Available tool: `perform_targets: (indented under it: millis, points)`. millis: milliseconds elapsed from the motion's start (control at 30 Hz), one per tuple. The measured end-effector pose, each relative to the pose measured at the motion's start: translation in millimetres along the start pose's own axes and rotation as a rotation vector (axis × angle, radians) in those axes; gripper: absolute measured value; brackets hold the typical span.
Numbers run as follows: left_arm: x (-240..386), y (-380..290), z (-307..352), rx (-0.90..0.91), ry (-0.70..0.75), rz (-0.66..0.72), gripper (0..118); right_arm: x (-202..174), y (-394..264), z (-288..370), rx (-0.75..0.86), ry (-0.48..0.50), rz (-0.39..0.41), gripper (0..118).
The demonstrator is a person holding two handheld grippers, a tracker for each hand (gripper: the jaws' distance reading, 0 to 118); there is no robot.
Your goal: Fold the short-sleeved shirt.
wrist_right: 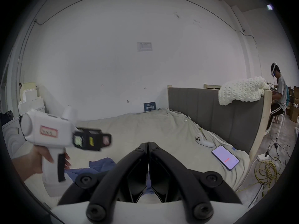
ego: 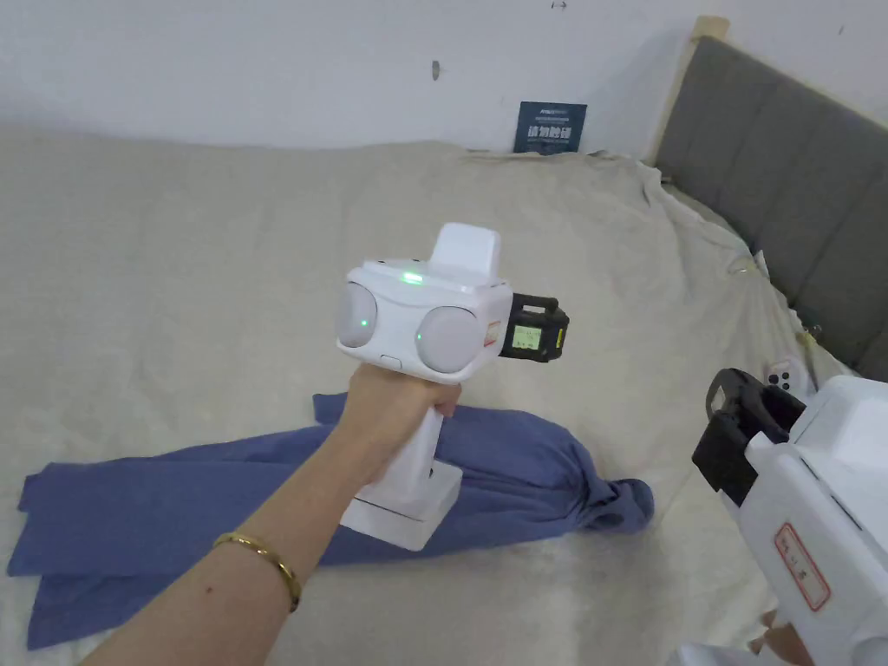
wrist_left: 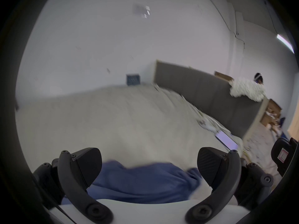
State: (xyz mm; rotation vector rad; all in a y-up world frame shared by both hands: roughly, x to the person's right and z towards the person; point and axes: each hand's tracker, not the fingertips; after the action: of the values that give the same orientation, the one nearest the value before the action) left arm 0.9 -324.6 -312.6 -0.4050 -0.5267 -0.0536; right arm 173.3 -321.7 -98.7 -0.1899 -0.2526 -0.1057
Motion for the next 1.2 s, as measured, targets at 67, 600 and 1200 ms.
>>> perform_targets:
  millis: [67, 600, 1200]
  points:
    - [-20.9, 7.5, 21.4, 0.082, 0.077, -0.015, 118, -9.6, 2.0, -4.1, 0.003, 0.029, 0.012, 0]
    - [-122.3, -48.4, 194.3, 0.297, 0.526, 0.056, 8, -80.1, 8.4, -17.6, 0.041, 0.184, 0.09, 0]
    - [-130.9, -126.0, 230.7, 0.212, 0.572, 0.107, 0, -92.8, -15.6, -2.5, 0.013, 0.221, 0.11, 0]
